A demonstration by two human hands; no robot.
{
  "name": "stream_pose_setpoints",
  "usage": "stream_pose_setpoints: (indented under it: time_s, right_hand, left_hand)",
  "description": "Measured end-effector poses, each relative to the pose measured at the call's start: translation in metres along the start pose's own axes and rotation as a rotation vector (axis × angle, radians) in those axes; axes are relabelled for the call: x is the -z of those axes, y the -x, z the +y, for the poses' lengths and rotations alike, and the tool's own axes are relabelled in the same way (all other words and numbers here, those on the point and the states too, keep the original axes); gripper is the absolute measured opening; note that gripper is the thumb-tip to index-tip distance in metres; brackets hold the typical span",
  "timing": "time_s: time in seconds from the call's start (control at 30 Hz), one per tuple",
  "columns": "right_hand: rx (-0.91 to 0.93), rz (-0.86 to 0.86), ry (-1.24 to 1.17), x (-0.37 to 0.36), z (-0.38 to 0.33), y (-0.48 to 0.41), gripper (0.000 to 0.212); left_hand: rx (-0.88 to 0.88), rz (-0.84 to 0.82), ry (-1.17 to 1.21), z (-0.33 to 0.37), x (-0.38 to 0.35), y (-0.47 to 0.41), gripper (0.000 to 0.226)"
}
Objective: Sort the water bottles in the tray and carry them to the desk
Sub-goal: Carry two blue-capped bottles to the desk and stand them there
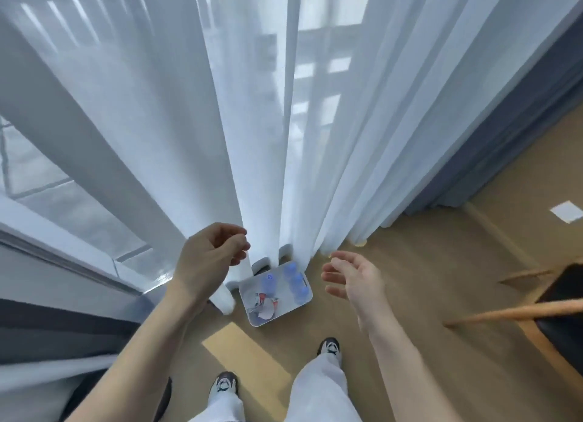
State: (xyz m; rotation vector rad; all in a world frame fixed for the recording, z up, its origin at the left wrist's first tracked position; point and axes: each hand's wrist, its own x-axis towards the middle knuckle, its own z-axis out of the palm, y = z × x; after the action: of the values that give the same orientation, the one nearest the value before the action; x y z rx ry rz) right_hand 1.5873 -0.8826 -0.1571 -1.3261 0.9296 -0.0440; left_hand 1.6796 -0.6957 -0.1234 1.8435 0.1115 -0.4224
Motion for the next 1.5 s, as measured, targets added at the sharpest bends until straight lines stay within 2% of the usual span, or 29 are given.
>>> stream_pose_setpoints:
  time_s: [0.1,0.23,0.4,0.6,0.77,0.87,0.93,1.03,1.1,1.2,1.3,1.37,1.5]
  right_hand:
    - [-0.051,-0.072,0.031,0.018,-0.001,-0.041,0.010]
    - [-0.120,-0.039,-0.020,0.036,0.012,-0.095,0.014]
    - [-0.216,-0.014,-0.023,0.035,0.059,-0.156,0.012]
    - [-0.289,0.043,0.002,0.022,0.156,-0.227,0.013]
    - [-0.307,-0.034,0.148,0.003,0.242,-0.311,0.011]
    - [-0.304,-0.080,0.227,-0.010,0.286,-0.375,0.011]
    - [-0.279,-0.134,0.338,-0.017,0.319,-0.417,0.012]
    - [-0.151,-0.299,0.707,-0.026,0.365,-0.472,0.038]
    - [-0.076,-0.400,0.917,-0.035,0.388,-0.500,0.054]
    - [-0.009,-0.474,1.059,-0.052,0.416,-0.536,0.069]
    - [0.049,-0.506,1.151,-0.067,0.442,-0.563,0.072]
    - [0.082,-0.483,1.166,-0.073,0.455,-0.577,0.062]
    - [0.193,-0.470,1.203,-0.075,0.457,-0.586,0.042]
  left_hand:
    - [0.107,0.051,0.021,-0.006,-0.043,-0.001,0.011]
    - [0.181,0.004,-0.010,-0.025,-0.096,-0.011,0.011]
    - [0.304,0.070,0.023,-0.079,-0.126,-0.043,0.013]
    - [0.452,-0.004,-0.100,-0.190,-0.161,-0.102,0.017]
    - [0.521,-0.066,-0.274,-0.307,-0.193,-0.175,0.006]
    - [0.523,-0.075,-0.345,-0.379,-0.210,-0.225,0.013]
    - [0.524,-0.092,-0.410,-0.423,-0.223,-0.257,0.027]
    - [0.541,-0.144,-0.542,-0.476,-0.239,-0.299,0.071]
    - [0.547,-0.158,-0.586,-0.504,-0.248,-0.319,0.083]
    - [0.473,-0.153,-0.608,-0.539,-0.262,-0.344,0.080]
    - [0.426,-0.048,-0.558,-0.565,-0.272,-0.361,0.071]
    - [0.418,0.036,-0.503,-0.576,-0.275,-0.367,0.066]
    - [0.301,0.061,-0.528,-0.579,-0.274,-0.369,0.058]
